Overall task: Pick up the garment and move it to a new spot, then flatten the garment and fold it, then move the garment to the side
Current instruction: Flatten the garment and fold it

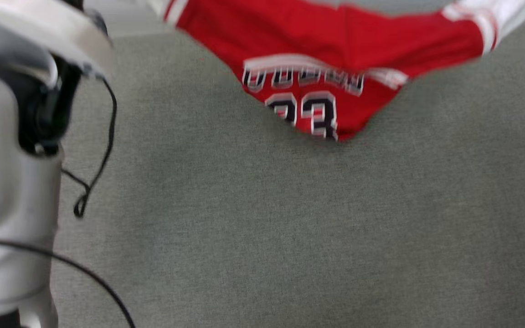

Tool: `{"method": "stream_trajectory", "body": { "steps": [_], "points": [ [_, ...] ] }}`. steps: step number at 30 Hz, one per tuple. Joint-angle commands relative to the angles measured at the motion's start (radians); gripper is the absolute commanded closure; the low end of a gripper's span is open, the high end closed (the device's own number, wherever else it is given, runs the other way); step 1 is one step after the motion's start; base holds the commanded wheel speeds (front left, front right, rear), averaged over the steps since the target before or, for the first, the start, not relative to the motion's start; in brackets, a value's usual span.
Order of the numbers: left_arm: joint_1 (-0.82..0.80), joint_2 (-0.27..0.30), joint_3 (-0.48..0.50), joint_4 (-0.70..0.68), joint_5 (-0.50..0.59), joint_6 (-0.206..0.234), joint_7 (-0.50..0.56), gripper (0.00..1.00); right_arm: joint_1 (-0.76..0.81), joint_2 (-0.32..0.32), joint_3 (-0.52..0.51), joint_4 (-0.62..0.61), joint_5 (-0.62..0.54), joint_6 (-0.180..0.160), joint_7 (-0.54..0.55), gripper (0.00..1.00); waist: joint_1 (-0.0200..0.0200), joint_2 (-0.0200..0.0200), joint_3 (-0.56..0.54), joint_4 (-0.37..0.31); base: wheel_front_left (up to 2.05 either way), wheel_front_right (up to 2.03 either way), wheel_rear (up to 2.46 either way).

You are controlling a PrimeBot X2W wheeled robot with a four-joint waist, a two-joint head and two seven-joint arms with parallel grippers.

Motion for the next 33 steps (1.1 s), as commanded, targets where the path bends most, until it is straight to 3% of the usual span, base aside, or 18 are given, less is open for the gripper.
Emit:
{"method": "stream_trajectory", "body": {
  "steps": [1, 10, 18, 26, 33],
  "points": [
    [-0.060, -0.003, -0.003, 0.031, 0.009, -0.006, -0.019, 1.00, -0.061, -0.009, -0.001, 0.019, -0.003, 0.000, -0.019, 1.00, -0.0001, 0.0000, 0.040, 0.001, 0.00, 0.00, 0.00],
    [-0.454, -0.003, -0.007, 0.323, 0.056, -0.035, -0.152, 1.00, -0.414, -0.016, 0.023, 0.170, -0.042, 0.000, -0.139, 1.00, -0.0001, 0.0000, 0.172, -0.010, 0.00, 0.00, 0.00],
    [-0.728, 0.031, -0.001, 0.465, 0.096, -0.039, -0.238, 1.00, -0.675, -0.008, 0.053, 0.281, -0.061, 0.000, -0.237, 1.00, -0.0001, 0.0000, 0.286, -0.038, 0.00, 0.00, 0.00],
    [-0.852, 0.056, 0.004, 0.589, 0.091, -0.051, -0.279, 1.00, -0.806, -0.001, 0.111, 0.363, -0.050, 0.000, -0.300, 1.00, -0.0001, 0.0000, 0.381, -0.042, 0.00, 0.00, 0.00],
    [-0.817, 0.050, 0.019, 0.724, 0.045, -0.065, -0.336, 1.00, -0.801, 0.020, 0.180, 0.455, -0.008, 0.000, -0.350, 1.00, -0.0001, 0.0000, 0.423, -0.032, 0.00, 0.00, 0.00]
  ]
}}
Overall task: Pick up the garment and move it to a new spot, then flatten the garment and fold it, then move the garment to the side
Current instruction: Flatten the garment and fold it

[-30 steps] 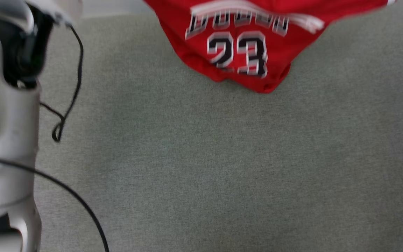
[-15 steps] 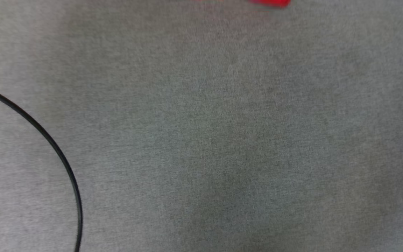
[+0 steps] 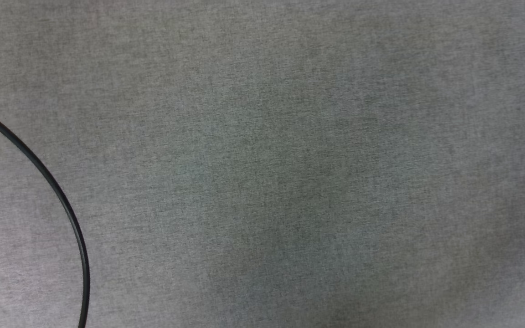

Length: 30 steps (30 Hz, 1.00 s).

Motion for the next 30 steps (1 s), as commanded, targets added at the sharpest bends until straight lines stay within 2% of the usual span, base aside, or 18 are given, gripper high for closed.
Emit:
{"method": "stream_trajectory", "body": {
  "steps": [1, 9, 16, 19, 24, 25, 30],
  "points": [
    [0.031, 0.002, 0.009, 0.027, -0.015, -0.005, -0.018, 1.00, 0.013, 0.008, 0.014, 0.019, 0.016, 0.000, -0.014, 1.00, -0.0002, 0.0000, 0.007, 0.006, 0.00, 0.00, 0.00],
    [0.206, -0.016, 0.021, 0.144, -0.075, -0.020, -0.083, 1.00, 0.147, 0.024, 0.094, 0.102, 0.101, 0.000, -0.046, 1.00, -0.0002, 0.0000, -0.054, 0.029, 0.00, 0.00, 0.00],
    [0.489, -0.024, 0.019, 0.173, -0.121, -0.030, -0.150, 1.00, 0.417, 0.021, 0.179, 0.121, 0.190, 0.000, -0.077, 1.00, -0.0002, 0.0000, -0.204, 0.033, 0.00, 0.00, 0.00],
    [0.625, -0.036, 0.031, 0.155, -0.158, -0.031, -0.168, 1.00, 0.542, 0.010, 0.206, 0.113, 0.230, 0.000, -0.083, 1.00, -0.0002, 0.0000, -0.276, 0.035, 0.00, 0.00, 0.00],
    [0.867, -0.025, 0.045, 0.076, -0.187, -0.031, -0.184, 1.00, 0.740, -0.006, 0.232, 0.076, 0.286, 0.000, -0.091, 1.00, -0.0002, 0.0000, -0.382, 0.030, 0.00, 0.00, 0.00],
    [0.867, -0.025, 0.045, 0.076, -0.187, -0.031, -0.184, 1.00, 0.740, -0.006, 0.232, 0.076, 0.286, 0.000, -0.091, 1.00, -0.0002, 0.0000, -0.382, 0.030, 0.00, 0.00, 0.00],
    [1.112, -0.014, 0.073, -0.064, -0.208, 0.008, -0.179, 1.00, 0.924, -0.027, 0.231, 0.021, 0.320, 0.000, -0.087, 1.00, -0.0002, 0.0000, -0.464, 0.030, 0.00, 0.00, 0.00]
  ]
}}
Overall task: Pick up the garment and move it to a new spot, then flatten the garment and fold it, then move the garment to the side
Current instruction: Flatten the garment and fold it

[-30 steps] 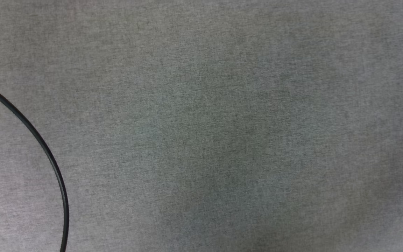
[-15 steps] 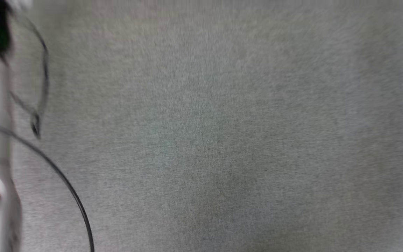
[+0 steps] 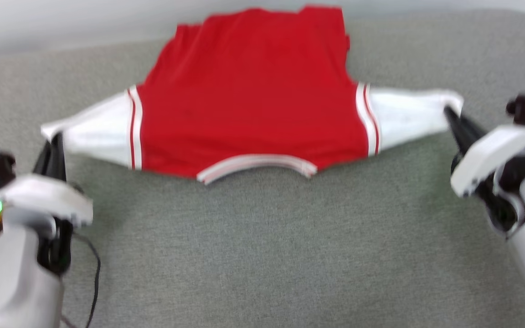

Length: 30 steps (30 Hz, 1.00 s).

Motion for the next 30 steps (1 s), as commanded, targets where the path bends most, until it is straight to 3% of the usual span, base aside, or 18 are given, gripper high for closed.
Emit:
{"method": "stream_trajectory", "body": {
  "steps": [1, 12, 19, 25, 26, 27, 28, 30],
  "points": [
    [0.042, 0.011, 0.009, -0.029, -0.003, 0.012, 0.000, 1.00, 0.034, -0.009, -0.005, -0.015, 0.003, -0.001, 0.001, 1.00, 0.0002, 0.0000, -0.056, 0.000, 0.00, 0.00, 0.00],
    [0.572, -0.008, 0.059, -0.475, -0.044, 0.177, 0.122, 1.00, 0.437, -0.028, -0.119, -0.196, -0.028, -0.001, 0.067, 1.00, 0.0002, 0.0000, -0.179, 0.008, 0.00, 0.00, 0.00],
    [0.799, -0.018, 0.038, -0.659, -0.039, 0.247, 0.215, 1.00, 0.730, 0.037, -0.276, -0.359, -0.122, -0.001, 0.171, 1.00, 0.0002, 0.0000, -0.212, 0.039, 0.00, 0.00, 0.00],
    [0.864, -0.020, 0.014, -0.747, -0.028, 0.281, 0.264, 1.00, 0.893, 0.132, -0.396, -0.504, -0.229, -0.001, 0.312, 0.98, 0.0002, 0.0000, -0.206, 0.062, 0.00, 0.00, 0.00],
    [0.857, -0.022, 0.007, -0.758, -0.022, 0.283, 0.266, 1.00, 0.898, 0.145, -0.412, -0.528, -0.241, -0.001, 0.330, 0.67, 0.0002, 0.0000, -0.203, 0.066, 0.00, 0.00, 0.00],
    [0.850, -0.025, 0.000, -0.767, -0.018, 0.283, 0.267, 1.00, 0.896, 0.157, -0.422, -0.553, -0.248, -0.001, 0.344, 0.18, 0.0002, 0.0000, -0.200, 0.070, 0.00, 0.00, 0.00],
    [0.843, -0.030, -0.007, -0.776, -0.016, 0.283, 0.266, 1.00, 0.886, 0.166, -0.428, -0.580, -0.261, -0.001, 0.350, 0.00, 0.0002, 0.0000, -0.198, 0.073, 0.00, 0.00, 0.00],
    [0.835, -0.029, -0.018, -0.794, -0.008, 0.281, 0.264, 1.00, 0.855, 0.180, -0.451, -0.627, -0.281, -0.001, 0.340, 0.00, 0.0002, 0.0000, -0.189, 0.080, 0.00, 0.00, 0.00]
  ]
}}
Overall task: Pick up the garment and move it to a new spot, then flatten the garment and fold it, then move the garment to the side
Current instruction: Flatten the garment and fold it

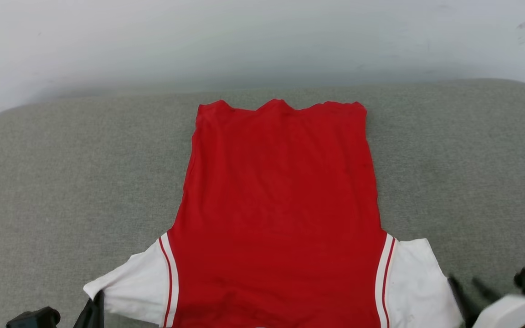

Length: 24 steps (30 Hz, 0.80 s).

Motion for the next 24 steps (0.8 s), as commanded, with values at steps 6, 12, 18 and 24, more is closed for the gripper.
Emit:
{"method": "stream_trajectory", "body": {
  "steps": [6, 12, 18, 24],
  "points": [
    [-0.063, -0.004, -0.027, -0.073, 0.035, -0.004, -0.031, 1.00, -0.272, 0.021, -0.096, -0.027, 0.000, -0.001, -0.102, 0.00, 0.0002, 0.0000, 0.089, 0.054, 0.00, 0.00, 0.00],
    [-0.130, -0.031, -0.057, -0.096, 0.048, -0.029, -0.085, 1.00, -0.585, -0.083, -0.082, 0.147, 0.055, -0.001, -0.008, 0.00, 0.0002, 0.0000, 0.199, 0.137, 0.00, 0.00, 0.00],
    [-0.214, -0.079, -0.109, -0.074, 0.048, -0.071, -0.149, 1.00, -0.853, -0.219, -0.022, 0.327, 0.073, -0.001, 0.205, 0.00, 0.0002, 0.0000, 0.304, 0.249, 0.00, 0.00, 0.00],
    [-0.287, -0.121, -0.158, -0.046, 0.055, -0.115, -0.209, 1.00, -1.043, -0.295, 0.032, 0.433, 0.061, -0.001, 0.364, 0.00, 0.0002, 0.0000, 0.412, 0.339, 0.00, 0.00, 0.00]
  ]
}}
